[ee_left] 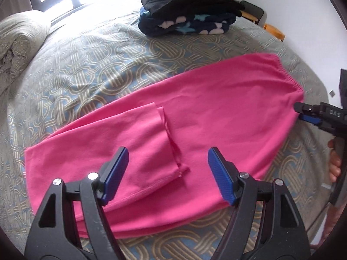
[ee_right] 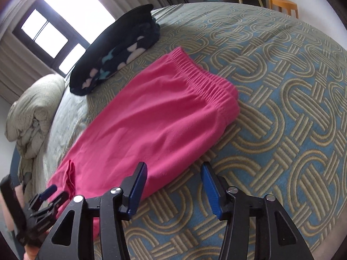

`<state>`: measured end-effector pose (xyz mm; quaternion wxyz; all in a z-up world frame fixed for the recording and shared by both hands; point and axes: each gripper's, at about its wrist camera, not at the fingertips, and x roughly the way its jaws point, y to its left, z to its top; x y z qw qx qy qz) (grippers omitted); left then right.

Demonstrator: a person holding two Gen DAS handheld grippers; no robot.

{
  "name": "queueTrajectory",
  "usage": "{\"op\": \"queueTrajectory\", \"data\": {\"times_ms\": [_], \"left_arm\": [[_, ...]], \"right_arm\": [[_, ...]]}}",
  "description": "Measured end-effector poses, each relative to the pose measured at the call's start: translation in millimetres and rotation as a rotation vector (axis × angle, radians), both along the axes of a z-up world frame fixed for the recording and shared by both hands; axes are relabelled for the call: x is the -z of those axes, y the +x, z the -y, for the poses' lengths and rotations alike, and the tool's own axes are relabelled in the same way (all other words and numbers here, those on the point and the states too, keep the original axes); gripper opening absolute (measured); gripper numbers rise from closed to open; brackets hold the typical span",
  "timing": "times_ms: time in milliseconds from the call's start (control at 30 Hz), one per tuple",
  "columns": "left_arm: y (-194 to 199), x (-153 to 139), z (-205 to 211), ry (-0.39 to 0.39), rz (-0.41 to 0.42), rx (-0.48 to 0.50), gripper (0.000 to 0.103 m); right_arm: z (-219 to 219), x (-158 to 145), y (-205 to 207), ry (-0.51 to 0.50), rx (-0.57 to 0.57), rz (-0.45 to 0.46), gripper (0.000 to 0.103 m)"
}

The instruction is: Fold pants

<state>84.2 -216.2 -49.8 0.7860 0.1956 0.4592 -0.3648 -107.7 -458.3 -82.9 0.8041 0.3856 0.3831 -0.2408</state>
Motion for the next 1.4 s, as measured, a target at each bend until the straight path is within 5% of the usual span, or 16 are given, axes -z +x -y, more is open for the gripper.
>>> {"op": "queueTrajectory", "data": {"times_ms": [767,833,867,1000,1200,1400], "left_arm": [[23.9,19.5,-17.0,-0.034,-0.096,-0.082,0.076],[27.9,19.3,-19.4,-0.046,-0.106,-0.091,0.076],[29.3,19.3,-20.1,-0.052,-0.111,-0.095,0.076],[41.8,20.7,-29.6,-0.107,-0.179,-0.135,0.076],[57.2,18.9,-52.9,-0.179,-0.256,-0.193,0.076],[76.2,21.1,-87.6,-0.323,-0.433,-0.254,0.076]], "right_arm": [[42.1,9.7,13.6,0.126,0.235,0.088,0.056],[41.4,6.2,16.4,0.076,0.225,0.052,0.03],[39.0,2.3,20.4,0.037,0.199,0.037,0.007],[13.3,-33.8,34.8,-0.133,0.113,0.083,0.007],[-84.7,-82.7,88.2,-0.442,-0.228,0.108,0.007],[-192.6,-67.0,124.9,-0.579,-0.622,0.107,0.007]]}}
